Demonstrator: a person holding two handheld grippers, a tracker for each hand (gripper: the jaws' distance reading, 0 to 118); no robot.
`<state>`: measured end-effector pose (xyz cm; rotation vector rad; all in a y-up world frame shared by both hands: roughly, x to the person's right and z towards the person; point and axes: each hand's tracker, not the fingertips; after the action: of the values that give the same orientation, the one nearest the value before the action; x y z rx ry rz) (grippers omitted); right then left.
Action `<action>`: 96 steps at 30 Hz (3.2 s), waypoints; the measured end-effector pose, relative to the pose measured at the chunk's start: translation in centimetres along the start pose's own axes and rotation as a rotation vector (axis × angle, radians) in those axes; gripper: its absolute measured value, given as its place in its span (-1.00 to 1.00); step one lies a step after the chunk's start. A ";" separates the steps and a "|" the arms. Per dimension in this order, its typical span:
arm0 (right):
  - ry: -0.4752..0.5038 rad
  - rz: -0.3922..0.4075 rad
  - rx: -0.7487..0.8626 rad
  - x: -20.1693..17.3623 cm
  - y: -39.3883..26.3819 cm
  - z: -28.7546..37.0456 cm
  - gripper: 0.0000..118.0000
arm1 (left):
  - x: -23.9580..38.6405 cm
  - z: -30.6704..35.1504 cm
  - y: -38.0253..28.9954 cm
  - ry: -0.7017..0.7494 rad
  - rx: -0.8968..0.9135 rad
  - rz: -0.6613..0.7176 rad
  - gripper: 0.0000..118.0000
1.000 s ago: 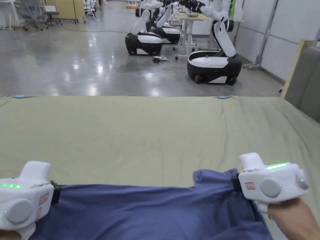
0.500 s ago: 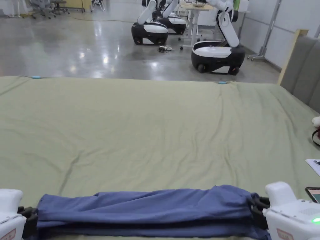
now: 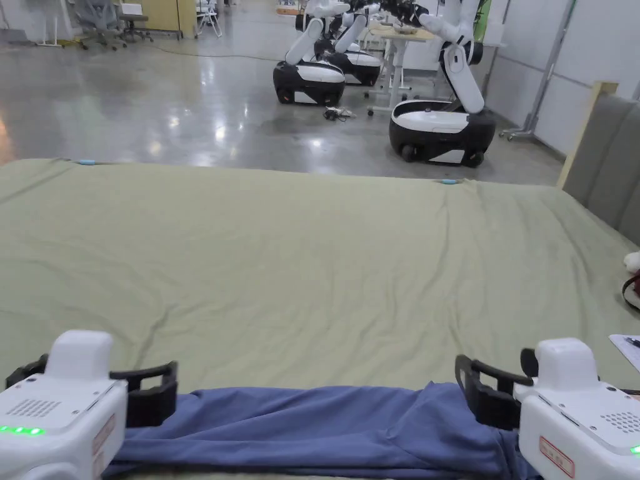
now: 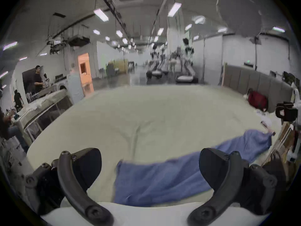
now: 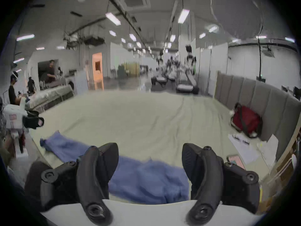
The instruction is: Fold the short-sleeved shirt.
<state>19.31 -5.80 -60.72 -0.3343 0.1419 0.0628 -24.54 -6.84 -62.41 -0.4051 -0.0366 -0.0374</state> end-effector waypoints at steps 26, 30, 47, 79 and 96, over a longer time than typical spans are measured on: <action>0.028 0.006 0.069 -7.3 1.6 -2.9 -0.84 | -18.6 -3.4 -6.8 -0.245 -0.351 0.501 0.96; 0.033 0.009 0.055 -9.1 1.9 -3.1 -0.85 | -22.9 -7.3 -12.3 -0.571 -0.416 1.050 0.96; 0.027 0.003 0.039 -11.2 3.3 -4.3 -0.85 | -18.3 -13.0 -12.4 -0.478 -0.535 0.983 -0.90; 0.104 -0.078 0.119 -3.4 0.0 1.6 -0.83 | 10.6 -6.8 -1.6 -0.024 -0.387 -0.127 0.27; 0.097 -0.133 0.055 -4.0 -0.9 0.3 -0.82 | 4.1 -10.1 -5.7 -0.360 -0.395 0.599 -0.68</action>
<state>15.44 -6.64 -59.54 -0.2908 0.2171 -0.0888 -20.40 -16.15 -69.22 -0.8007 -0.2639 0.6287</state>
